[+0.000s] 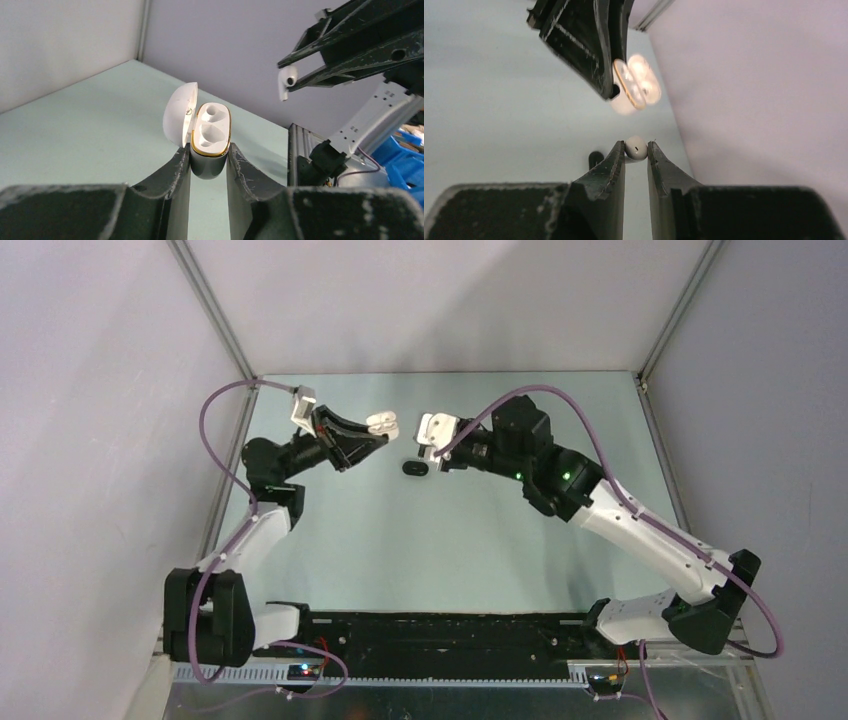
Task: Insert the wireless bluetooth earbuds into the charging case
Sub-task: Insert the right earbud into the right side groove of the charging case.
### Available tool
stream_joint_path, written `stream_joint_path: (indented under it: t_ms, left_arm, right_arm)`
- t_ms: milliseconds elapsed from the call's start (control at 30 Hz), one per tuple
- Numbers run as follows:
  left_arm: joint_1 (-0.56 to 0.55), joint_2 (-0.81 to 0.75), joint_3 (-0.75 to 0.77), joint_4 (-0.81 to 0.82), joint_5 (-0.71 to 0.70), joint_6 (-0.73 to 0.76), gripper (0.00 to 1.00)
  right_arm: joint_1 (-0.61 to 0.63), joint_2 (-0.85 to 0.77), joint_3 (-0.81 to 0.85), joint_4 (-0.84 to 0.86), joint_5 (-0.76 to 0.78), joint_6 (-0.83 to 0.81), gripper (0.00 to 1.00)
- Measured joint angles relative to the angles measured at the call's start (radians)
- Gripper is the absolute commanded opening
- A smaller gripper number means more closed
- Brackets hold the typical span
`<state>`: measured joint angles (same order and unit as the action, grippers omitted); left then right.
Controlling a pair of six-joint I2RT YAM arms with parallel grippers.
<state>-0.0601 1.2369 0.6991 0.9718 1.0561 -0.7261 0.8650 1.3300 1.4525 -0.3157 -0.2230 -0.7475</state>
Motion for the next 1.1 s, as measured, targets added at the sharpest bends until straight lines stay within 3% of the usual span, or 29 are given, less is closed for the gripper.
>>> stream_joint_path:
  t_ms: [200,433,1100]
  left_arm:
    - [-0.061,-0.065,-0.039,0.083,0.007,-0.035,0.0]
    - [-0.083,-0.118,-0.066,0.101,0.046,-0.051,0.0]
    - [-0.106,-0.174,-0.084,0.061,0.072,-0.042,0.0]
  right_arm:
    - [0.135,-0.019,-0.081,0.153,0.164,-0.049,0.0]
    - [0.194,-0.021,-0.103,0.229,0.257,-0.092,0.0]
    - [0.254,-0.032,-0.104,0.288,0.29,-0.102,0.0]
